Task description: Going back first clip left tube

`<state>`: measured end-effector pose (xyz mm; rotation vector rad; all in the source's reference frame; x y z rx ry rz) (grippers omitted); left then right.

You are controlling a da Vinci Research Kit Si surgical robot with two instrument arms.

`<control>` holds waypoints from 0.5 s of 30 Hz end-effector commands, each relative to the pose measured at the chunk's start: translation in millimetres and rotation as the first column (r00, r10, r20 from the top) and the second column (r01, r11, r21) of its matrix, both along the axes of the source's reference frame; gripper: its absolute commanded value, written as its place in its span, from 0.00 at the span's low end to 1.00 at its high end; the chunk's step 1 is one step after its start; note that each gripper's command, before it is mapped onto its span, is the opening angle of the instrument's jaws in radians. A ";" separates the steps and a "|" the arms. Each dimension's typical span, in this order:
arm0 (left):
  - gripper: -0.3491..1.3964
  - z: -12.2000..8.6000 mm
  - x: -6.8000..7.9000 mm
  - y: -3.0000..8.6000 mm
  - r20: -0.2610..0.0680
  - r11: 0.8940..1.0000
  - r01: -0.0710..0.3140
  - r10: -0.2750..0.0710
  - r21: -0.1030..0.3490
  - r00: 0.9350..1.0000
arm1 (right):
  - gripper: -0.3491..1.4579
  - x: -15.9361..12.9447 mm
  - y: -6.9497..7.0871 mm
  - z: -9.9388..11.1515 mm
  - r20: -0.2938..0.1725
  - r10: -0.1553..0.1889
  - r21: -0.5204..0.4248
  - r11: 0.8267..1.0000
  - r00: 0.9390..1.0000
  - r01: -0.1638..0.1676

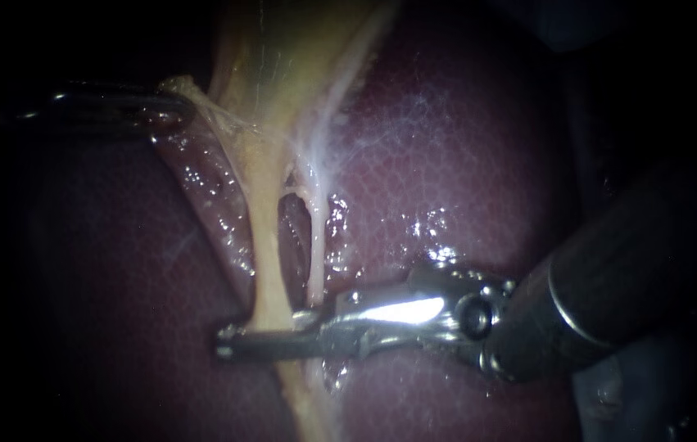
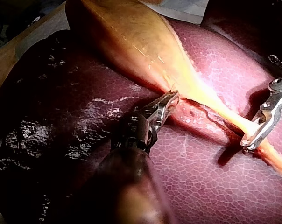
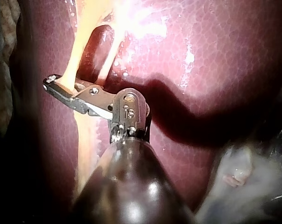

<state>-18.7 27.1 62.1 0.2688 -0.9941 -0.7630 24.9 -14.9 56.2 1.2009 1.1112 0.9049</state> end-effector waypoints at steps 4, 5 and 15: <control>0.00 0.0 0.0 0.0 -0.001 1.000 0.001 -0.001 0.000 1.000 | 0.25 0.5 0.1 0.4 -0.023 0.001 -0.109 0.994 1.000 -0.003; 0.00 0.0 0.0 0.0 -0.001 1.000 0.001 -0.001 0.000 1.000 | 0.32 0.6 0.2 0.6 -0.028 -0.006 -0.162 0.987 1.000 0.001; 0.00 0.0 0.2 -0.1 0.000 1.000 0.000 0.000 0.000 1.000 | 0.47 -1.8 1.0 2.8 0.089 -0.057 -0.608 0.788 0.994 0.100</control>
